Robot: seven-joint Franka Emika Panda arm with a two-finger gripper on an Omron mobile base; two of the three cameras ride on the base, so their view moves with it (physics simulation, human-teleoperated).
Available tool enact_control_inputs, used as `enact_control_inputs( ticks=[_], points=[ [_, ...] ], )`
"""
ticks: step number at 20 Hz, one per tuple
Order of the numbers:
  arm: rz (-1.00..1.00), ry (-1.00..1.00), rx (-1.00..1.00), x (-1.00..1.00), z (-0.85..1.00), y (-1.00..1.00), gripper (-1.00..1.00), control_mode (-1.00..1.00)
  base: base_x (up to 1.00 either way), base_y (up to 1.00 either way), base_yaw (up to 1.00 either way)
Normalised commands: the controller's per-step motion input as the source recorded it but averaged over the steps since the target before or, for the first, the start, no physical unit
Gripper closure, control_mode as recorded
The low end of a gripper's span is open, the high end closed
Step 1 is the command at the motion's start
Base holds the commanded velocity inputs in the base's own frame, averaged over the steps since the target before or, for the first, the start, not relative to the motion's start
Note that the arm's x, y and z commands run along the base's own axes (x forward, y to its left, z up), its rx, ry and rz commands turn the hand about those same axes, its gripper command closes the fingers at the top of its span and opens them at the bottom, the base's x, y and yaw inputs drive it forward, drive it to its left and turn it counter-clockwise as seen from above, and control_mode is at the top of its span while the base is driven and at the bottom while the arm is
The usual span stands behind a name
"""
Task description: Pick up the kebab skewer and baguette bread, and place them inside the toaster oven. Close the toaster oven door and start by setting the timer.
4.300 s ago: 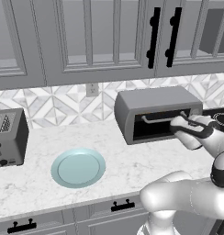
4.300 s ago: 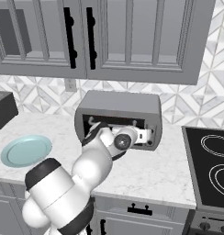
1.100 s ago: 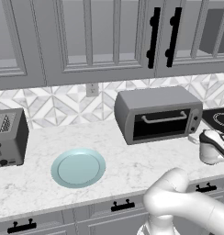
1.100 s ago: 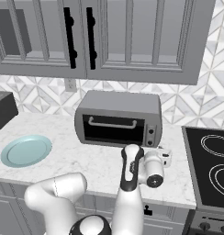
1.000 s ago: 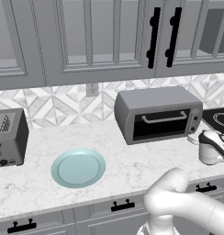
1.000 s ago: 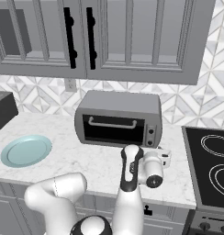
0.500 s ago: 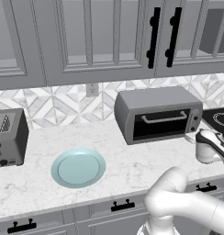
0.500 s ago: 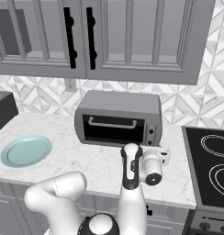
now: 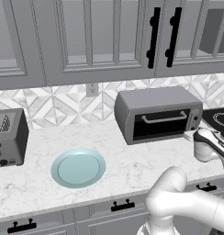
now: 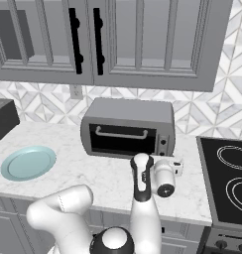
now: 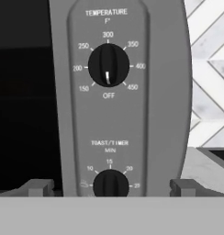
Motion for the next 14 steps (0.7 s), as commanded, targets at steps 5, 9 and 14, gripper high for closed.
enact_control_inputs(
  ticks=[5,9,14],
  points=[
    [0.0,0.0,0.0,0.07,0.0,0.0,-1.0,-1.0,0.0,0.0,0.0],
    [0.0,0.0,0.0,0.0,0.0,0.0,-1.0,-1.0,0.0,0.0,0.0],
    [0.0,0.0,0.0,0.0,0.0,0.0,-1.0,-1.0,0.0,0.0,0.0]
  ],
)
